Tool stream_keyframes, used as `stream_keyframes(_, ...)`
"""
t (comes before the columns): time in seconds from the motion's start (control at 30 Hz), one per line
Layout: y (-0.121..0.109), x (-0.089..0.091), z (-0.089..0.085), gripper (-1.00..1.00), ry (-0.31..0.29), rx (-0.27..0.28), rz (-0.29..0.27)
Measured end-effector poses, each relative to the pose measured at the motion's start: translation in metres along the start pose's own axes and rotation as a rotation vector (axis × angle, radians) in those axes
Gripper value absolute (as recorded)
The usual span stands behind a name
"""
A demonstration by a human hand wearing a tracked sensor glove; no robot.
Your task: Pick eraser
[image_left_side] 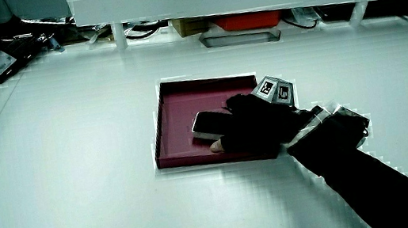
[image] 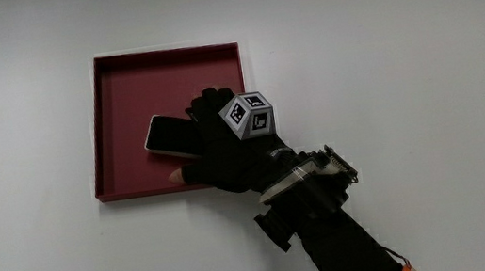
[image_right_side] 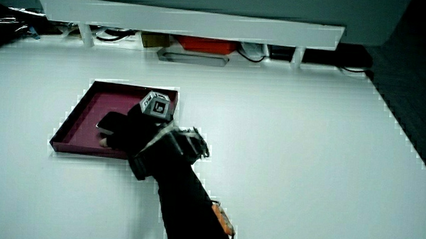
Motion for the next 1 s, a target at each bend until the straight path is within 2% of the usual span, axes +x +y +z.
stream_keyframes(0.43,-0.005,-0.003,0.001,0.58,-0.040,0.113,0.018)
stream_keyframes(0.57,-0.005,-0.001,-0.001,0.71,-0.027,0.110,0.041)
stream_keyframes(0.63,-0.005,-0.001,-0.002,0.77,-0.048,0.135,0.030)
stream_keyframes(0.73,-0.006,-0.001,-0.003,0.87,-0.047,0.118,0.045)
stream_keyframes(0.87,-0.008,-0.003,-0.002,1.00,-0.058,0.143,0.057)
stream_keyframes(1.0,-0.014,-0.005,0.004,1.00,-0.048,0.174,0.089)
